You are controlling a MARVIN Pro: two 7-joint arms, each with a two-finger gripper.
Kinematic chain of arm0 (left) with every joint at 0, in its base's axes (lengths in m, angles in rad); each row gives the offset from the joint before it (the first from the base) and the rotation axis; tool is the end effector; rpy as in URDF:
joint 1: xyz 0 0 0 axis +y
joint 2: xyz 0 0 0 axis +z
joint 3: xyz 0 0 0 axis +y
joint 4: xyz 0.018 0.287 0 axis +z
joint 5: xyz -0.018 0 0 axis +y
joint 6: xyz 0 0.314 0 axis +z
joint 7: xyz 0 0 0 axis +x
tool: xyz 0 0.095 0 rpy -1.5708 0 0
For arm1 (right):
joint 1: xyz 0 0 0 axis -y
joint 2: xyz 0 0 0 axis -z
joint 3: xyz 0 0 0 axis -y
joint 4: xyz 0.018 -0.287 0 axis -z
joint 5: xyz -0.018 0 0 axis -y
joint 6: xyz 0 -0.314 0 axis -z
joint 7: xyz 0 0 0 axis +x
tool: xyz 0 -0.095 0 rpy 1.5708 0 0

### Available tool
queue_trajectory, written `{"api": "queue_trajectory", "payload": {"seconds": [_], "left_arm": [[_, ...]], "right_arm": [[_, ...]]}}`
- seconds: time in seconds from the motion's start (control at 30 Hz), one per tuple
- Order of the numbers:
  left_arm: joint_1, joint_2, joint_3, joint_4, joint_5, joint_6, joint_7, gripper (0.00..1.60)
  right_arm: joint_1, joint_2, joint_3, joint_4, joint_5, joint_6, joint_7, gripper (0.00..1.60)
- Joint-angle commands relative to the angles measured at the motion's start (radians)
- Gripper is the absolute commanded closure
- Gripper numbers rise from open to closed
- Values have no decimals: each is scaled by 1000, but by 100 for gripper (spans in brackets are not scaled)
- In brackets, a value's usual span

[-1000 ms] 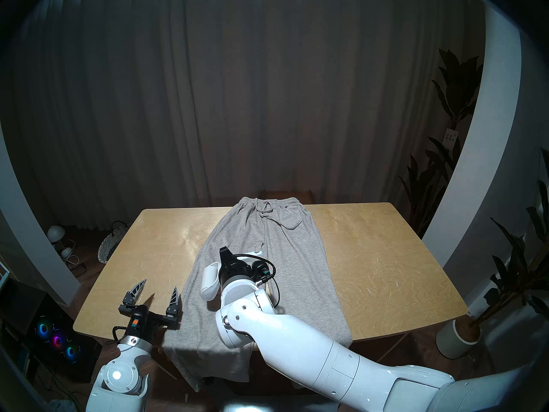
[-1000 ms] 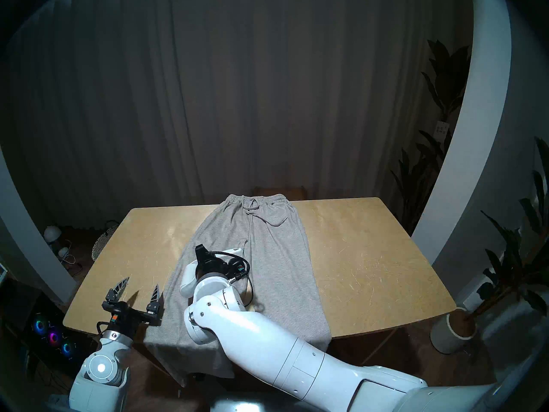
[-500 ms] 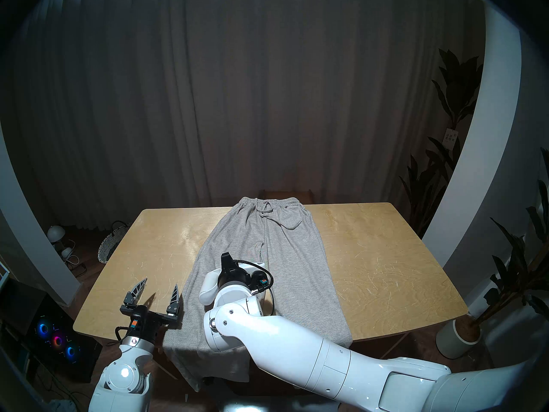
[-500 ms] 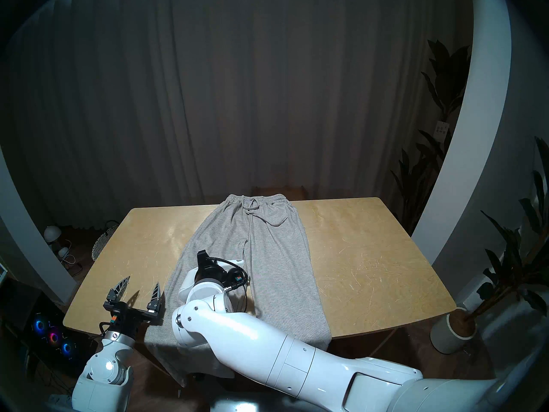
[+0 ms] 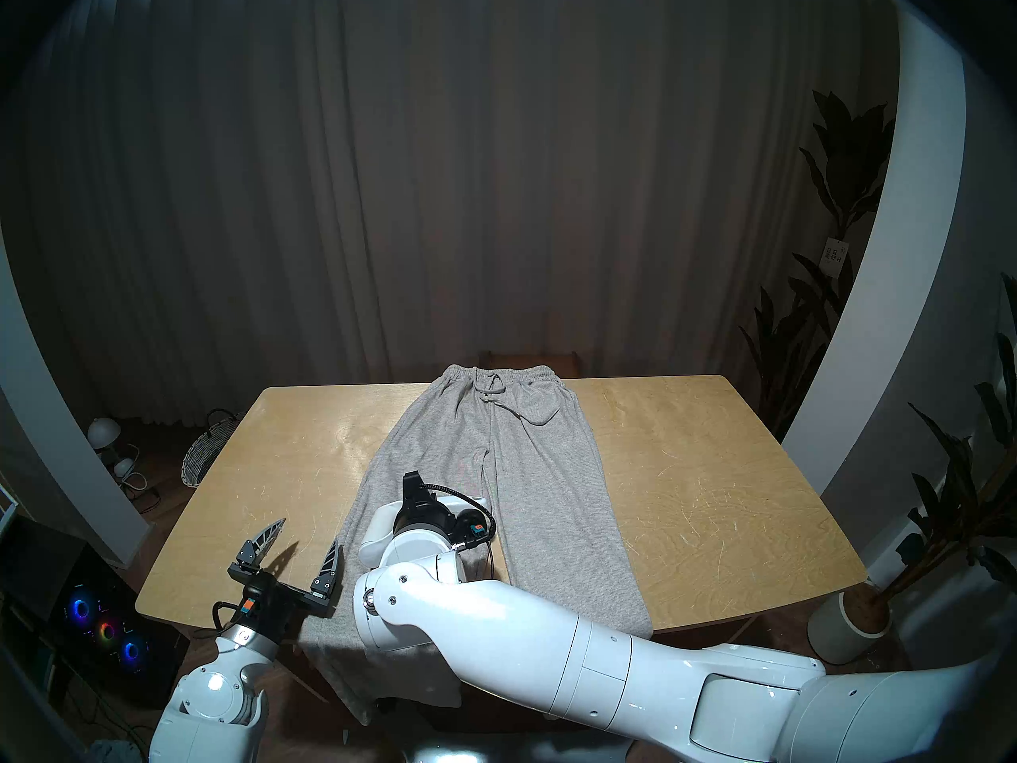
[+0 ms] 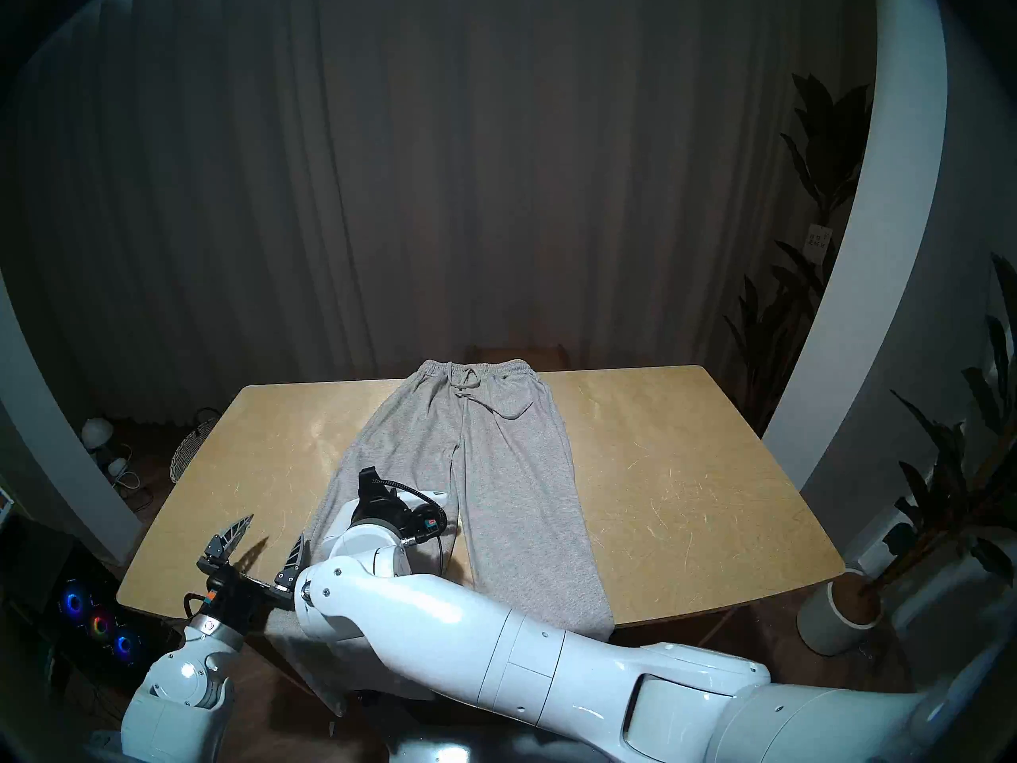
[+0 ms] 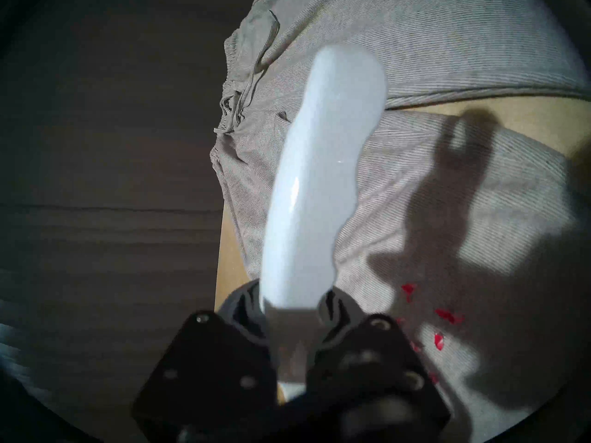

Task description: Remove lint and debris from pants with a lint roller

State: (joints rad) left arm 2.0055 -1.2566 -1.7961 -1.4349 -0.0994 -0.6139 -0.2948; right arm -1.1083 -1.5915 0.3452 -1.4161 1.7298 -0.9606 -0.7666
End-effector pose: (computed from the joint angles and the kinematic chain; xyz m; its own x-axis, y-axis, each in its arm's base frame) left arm 0.2526 0.1597 -0.4115 -0.0727 -0.2958 0.9525 -0.1659 -0.9381 -0.3040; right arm 0.3346 0.3257 -0.3088 0.2196 -0.9671 0.1281 -0.4681 -0.2196 -0.8560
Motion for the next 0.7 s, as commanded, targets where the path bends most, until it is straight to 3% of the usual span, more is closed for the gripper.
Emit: {"api": "queue_trajectory", "payload": {"seconds": [0.0,0.67], "left_arm": [[-46,65,2,25,-5,-35,-56,0],[-88,130,57,144,-50,-121,-193,0]], "right_arm": [[35,-42,-23,20,6,1,-7,160],[49,-41,-83,107,12,1,-38,160]]}}
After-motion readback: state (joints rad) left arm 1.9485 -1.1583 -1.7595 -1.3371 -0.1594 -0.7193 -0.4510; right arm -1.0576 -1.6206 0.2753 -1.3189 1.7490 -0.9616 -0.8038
